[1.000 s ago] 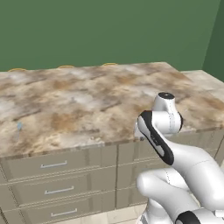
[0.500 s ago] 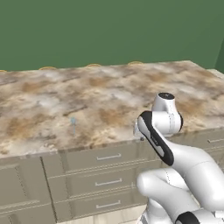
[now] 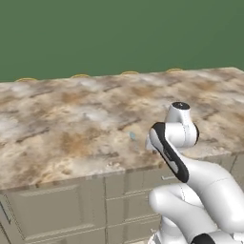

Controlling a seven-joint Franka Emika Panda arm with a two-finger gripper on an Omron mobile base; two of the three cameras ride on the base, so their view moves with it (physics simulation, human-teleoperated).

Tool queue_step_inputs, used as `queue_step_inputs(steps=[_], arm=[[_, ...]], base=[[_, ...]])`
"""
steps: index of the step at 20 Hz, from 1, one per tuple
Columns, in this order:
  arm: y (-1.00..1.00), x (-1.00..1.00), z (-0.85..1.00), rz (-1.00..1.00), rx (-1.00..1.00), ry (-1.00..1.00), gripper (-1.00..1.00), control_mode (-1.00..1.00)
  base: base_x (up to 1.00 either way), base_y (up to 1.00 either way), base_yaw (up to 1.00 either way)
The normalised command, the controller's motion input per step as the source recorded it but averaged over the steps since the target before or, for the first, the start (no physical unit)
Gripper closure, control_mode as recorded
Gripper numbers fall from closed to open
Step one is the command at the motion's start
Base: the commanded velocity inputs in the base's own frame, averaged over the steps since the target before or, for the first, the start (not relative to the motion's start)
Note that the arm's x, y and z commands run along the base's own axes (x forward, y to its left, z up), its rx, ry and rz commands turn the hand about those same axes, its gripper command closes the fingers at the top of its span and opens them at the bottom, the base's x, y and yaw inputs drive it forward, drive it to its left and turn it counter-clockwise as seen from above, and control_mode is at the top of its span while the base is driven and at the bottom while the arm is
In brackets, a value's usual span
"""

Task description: Organize the utensils by type. Pick up the wooden spoons from the counter and place them in the open cabinet. Then pick up the metallic utensils from the counter and place them in the open drawer.

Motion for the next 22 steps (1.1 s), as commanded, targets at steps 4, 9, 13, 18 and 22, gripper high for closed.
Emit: queue_step_inputs(steps=[4,9,13,18,22], arm=[[0.0,0.0,0.0,0.0,0.0,0.0,-1.0,1.0],[0.0,0.0,0.0,0.0,0.0,0.0,-1.0,1.0],[0.0,0.0,0.0,0.0,0.0,0.0,-1.0,1.0],[0.0,0.0,0.0,0.0,0.0,0.0,-1.0,1.0],[0.0,0.0,0.0,0.0,0.0,0.0,-1.0,1.0]], base=[[0.75,0.43,-0.02],[0.5,0.11,0.0],[0.12,0.0,0.0],[0.0,0.0,0.0],[0.0,0.0,0.0]])
